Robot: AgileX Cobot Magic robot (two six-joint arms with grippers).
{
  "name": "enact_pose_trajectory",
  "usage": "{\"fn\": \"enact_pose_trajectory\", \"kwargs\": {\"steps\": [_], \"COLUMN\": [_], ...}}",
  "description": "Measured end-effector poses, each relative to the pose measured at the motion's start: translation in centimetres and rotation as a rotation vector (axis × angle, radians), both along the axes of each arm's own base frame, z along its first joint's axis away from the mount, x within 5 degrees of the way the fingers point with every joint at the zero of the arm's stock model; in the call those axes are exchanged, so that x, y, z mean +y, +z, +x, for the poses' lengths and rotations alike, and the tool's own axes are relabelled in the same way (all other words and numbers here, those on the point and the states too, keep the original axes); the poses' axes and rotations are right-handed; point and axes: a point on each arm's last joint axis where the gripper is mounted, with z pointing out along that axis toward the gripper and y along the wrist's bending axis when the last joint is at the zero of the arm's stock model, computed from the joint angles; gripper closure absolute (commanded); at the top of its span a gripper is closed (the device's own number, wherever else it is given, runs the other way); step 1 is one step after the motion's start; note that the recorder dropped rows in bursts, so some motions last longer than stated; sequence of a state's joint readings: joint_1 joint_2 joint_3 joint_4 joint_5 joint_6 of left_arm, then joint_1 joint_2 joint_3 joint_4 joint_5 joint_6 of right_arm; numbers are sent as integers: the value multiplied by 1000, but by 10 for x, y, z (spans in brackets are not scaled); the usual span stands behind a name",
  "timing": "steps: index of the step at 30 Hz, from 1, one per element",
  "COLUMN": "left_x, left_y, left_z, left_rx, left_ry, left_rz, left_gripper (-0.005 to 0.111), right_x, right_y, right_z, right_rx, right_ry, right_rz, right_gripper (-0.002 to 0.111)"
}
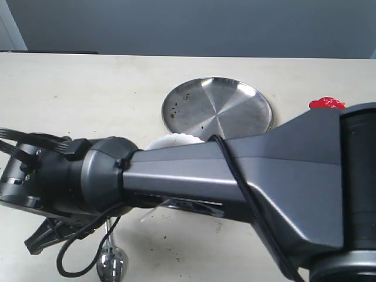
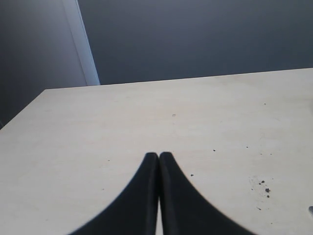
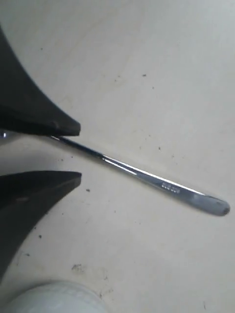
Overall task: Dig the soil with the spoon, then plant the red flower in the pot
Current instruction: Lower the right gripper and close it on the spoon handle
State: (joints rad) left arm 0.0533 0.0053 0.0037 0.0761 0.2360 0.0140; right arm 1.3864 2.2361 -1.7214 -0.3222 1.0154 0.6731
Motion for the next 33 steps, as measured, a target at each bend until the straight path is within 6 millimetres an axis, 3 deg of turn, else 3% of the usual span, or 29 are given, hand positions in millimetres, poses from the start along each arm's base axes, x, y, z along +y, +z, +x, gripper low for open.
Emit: {"fn": "enact_pose_trajectory", "kwargs": {"steps": [3,9,20,28,33], "left_x": [0,0,0,0,0], "left_y": [0,0,0,0,0], "left_z": [0,0,0,0,0], "left_rx": [0,0,0,0,0], "left_ry": [0,0,0,0,0], "left_rz": [0,0,0,0,0], "left_gripper": [106,106,106,106,106], "right_x": [1,3,4,-1,0], "right_y": [2,-15,-15,-15,-18], "right_z": [1,-1,-1,16,15], "right_rx": [-8,16,25,60,84], "right_ry": [-2,-12,-15,-79,-86], "right_rz": [18,-5,13,23,25], "right_gripper": [83,83,83,83,83]}}
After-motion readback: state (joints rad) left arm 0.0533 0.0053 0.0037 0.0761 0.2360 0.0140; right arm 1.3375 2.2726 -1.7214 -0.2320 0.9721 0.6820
